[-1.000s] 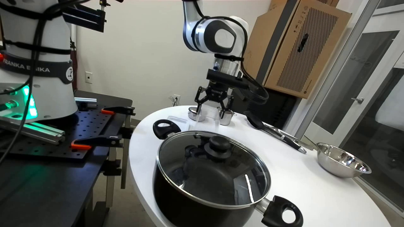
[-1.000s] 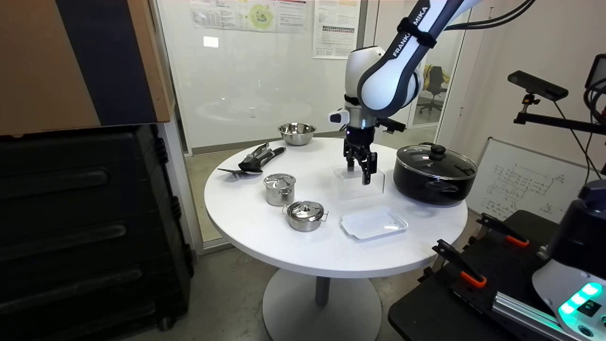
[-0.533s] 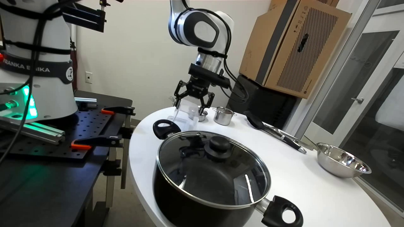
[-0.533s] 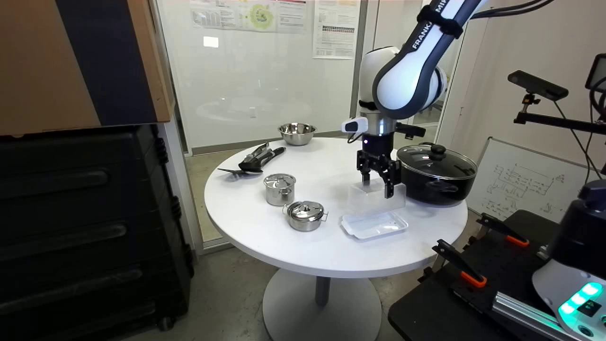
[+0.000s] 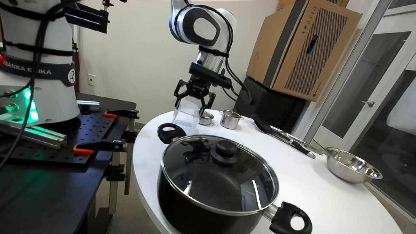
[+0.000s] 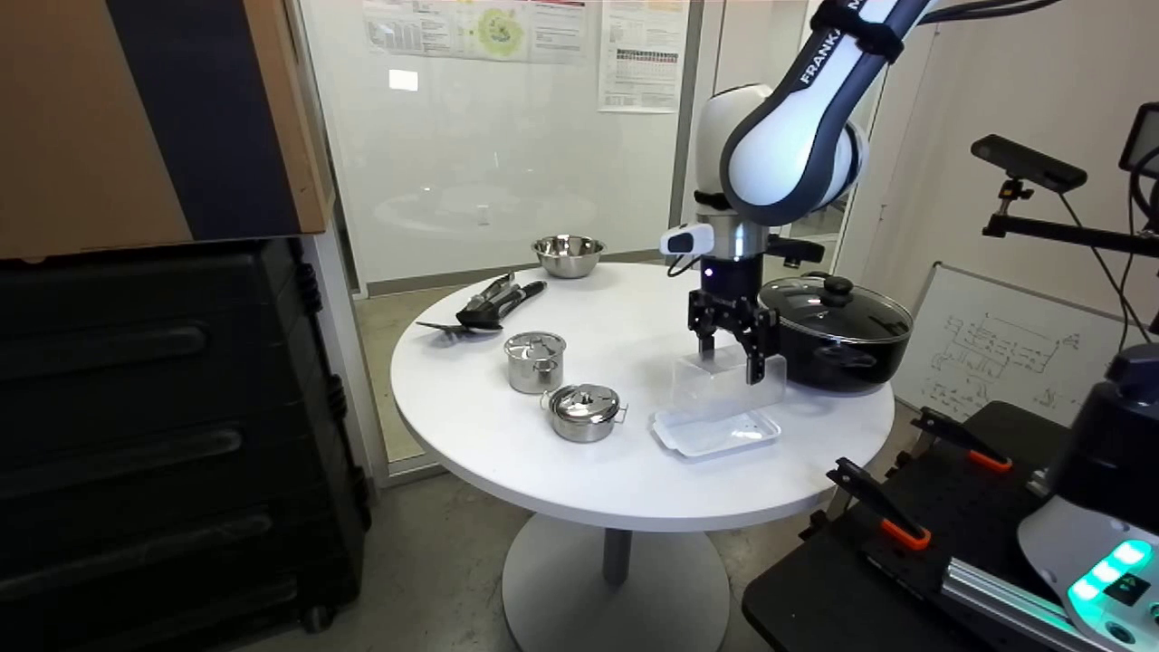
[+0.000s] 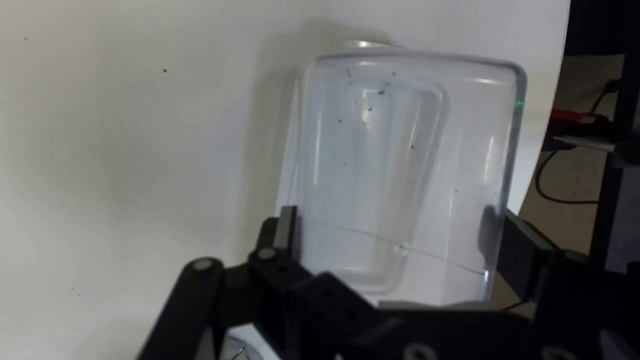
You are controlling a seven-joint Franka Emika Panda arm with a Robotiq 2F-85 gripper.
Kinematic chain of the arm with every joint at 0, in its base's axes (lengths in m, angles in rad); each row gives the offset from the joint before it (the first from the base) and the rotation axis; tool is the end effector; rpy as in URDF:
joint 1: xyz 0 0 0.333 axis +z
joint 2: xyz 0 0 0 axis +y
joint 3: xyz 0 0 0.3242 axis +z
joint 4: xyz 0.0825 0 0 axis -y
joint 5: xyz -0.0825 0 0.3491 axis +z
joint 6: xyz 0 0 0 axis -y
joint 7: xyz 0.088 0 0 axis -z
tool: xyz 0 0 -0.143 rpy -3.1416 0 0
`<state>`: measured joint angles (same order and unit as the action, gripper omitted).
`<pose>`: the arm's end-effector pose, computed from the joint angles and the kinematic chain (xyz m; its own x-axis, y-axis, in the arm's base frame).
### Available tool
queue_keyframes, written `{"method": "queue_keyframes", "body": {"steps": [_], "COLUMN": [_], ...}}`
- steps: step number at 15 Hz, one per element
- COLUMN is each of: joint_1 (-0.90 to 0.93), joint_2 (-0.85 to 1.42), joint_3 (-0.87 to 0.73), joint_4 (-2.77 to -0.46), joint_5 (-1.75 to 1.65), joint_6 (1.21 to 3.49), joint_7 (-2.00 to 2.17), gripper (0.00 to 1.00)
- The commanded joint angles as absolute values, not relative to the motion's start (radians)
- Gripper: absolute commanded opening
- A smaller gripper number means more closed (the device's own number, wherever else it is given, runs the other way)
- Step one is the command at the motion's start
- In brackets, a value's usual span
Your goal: Put the clear cover on the white thing
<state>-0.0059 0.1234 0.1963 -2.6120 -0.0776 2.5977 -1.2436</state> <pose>0.3956 0.0789 0.2037 0.0643 0.9967 -0.0497 0.9897 -0.0700 -0.1250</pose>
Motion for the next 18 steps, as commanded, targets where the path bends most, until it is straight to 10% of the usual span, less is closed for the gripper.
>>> {"method": "queue_keyframes", "body": {"steps": [1, 13, 14, 18], "joint_1": [0.020, 0.033, 0.028, 0.027], "joint_2": [0.097, 0.149, 0.140, 0.152], "joint_3": [0.189, 0.172, 0.174, 0.175], "joint_4": [-2.633, -2.633, -2.630, -2.630], "joint_5": [-0.044, -0.052, -0.051, -0.051], "joint_6": [2.585, 2.614, 2.603, 2.604], "joint_7": [-1.275, -1.206, -1.228, -1.223], "gripper": [0.64, 0.64, 0.89, 0.89]}}
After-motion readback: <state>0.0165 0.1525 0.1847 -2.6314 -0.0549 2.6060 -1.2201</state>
